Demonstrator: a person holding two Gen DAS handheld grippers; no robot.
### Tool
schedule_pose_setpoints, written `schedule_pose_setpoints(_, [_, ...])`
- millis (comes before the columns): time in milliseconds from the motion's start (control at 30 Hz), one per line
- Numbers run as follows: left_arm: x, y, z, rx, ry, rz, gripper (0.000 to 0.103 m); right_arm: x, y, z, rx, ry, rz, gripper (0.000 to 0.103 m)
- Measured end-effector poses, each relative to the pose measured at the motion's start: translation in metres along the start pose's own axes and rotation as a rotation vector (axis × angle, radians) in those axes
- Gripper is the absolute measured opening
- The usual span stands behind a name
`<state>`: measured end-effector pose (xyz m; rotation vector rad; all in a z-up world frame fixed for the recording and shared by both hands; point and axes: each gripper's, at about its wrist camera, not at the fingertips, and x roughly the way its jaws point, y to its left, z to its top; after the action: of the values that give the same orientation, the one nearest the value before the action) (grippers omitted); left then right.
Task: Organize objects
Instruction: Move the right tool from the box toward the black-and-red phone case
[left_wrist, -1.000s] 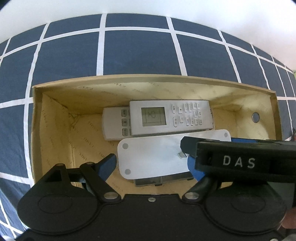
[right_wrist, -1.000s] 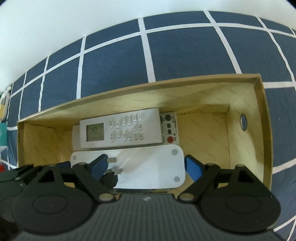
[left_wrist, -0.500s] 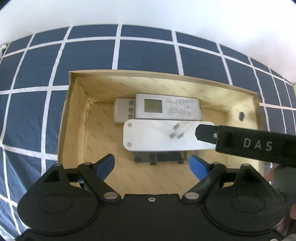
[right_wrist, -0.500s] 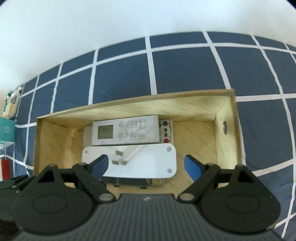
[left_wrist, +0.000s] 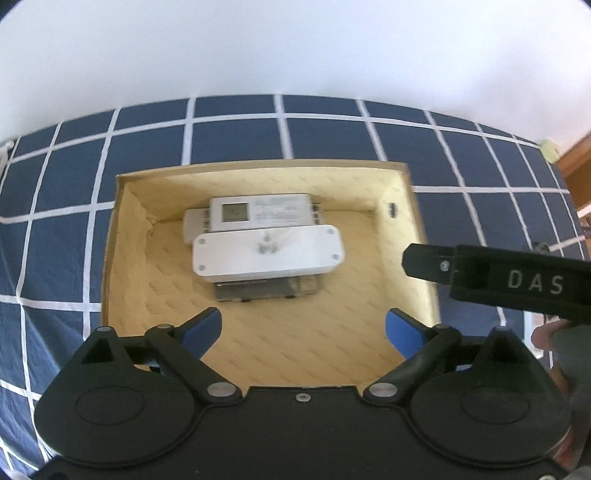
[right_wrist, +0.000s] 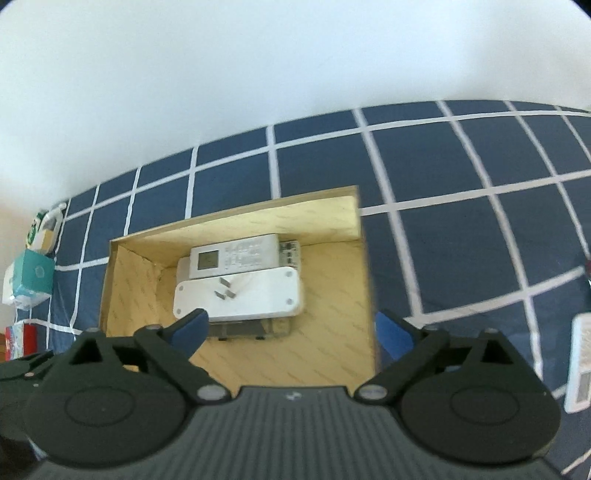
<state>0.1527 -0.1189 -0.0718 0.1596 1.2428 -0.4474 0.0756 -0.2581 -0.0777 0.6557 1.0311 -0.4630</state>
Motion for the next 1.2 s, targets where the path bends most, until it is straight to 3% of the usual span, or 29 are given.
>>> schedule_pose_setpoints(300, [-0.008,-0.067,-0.018,0.120,-0.009,0.011,0.102,-0.047,-0.069,-0.024,0.128,-0.072,-0.035,0.103])
schedule_pose_setpoints(633, [0.014,-0.159,-0.024,0.296,0.008,-0.028,0.103,-0.081,-0.165,-0.048,0.317,-0.135,-0.121,0.103])
schedule_pose_setpoints(1200, [0.062,-0.310,0.001,0.566,0.046,-0.092,0.103,-0.099,-0.310,-0.063,0.595,-0.146,-0.298,0.103])
